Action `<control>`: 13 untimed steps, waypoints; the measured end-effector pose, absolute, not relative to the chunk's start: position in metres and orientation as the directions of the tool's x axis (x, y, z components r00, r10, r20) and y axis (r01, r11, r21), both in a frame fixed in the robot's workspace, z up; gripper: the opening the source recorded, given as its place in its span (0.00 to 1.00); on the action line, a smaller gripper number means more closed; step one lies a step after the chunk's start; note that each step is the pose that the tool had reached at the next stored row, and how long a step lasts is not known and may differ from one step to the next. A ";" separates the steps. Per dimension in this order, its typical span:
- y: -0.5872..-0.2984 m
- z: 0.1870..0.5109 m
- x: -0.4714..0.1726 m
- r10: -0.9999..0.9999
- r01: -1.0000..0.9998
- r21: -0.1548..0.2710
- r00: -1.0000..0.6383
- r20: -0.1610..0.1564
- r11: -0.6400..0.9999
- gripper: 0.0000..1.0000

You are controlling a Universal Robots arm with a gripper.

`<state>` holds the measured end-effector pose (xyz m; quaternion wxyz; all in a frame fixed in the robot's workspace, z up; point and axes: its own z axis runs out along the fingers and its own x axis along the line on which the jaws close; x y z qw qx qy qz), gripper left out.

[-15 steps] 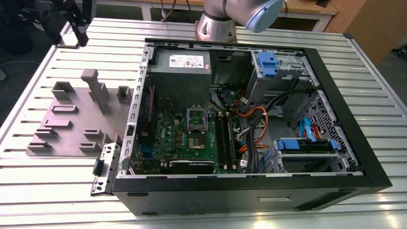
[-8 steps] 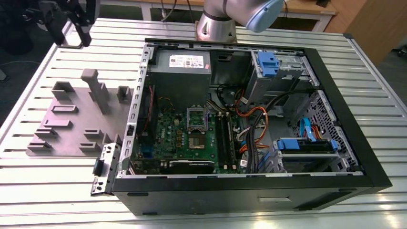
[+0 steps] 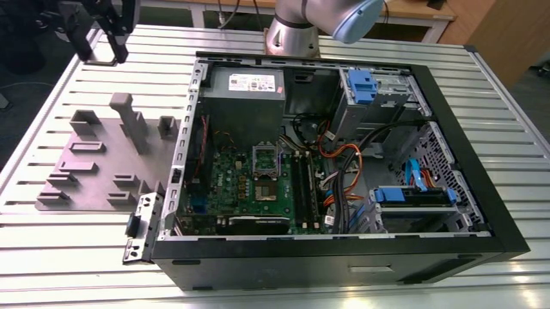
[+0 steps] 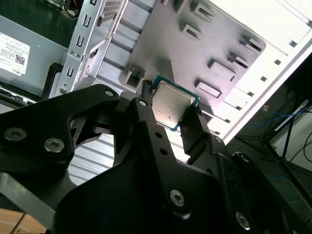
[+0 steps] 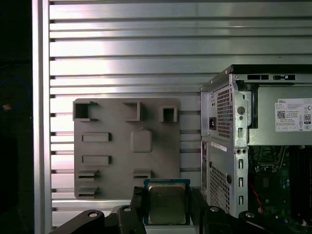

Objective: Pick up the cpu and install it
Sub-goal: 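Pick up the cpu and move it towards the insertion slot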

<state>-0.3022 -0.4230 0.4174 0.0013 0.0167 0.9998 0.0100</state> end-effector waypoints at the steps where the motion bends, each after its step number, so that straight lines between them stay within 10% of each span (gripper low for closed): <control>1: -0.423 0.417 -0.301 0.033 0.033 0.020 -0.999 -0.002 0.999 0.47; 13: -0.423 0.417 -0.293 0.033 0.033 0.020 -0.999 -0.002 0.999 0.47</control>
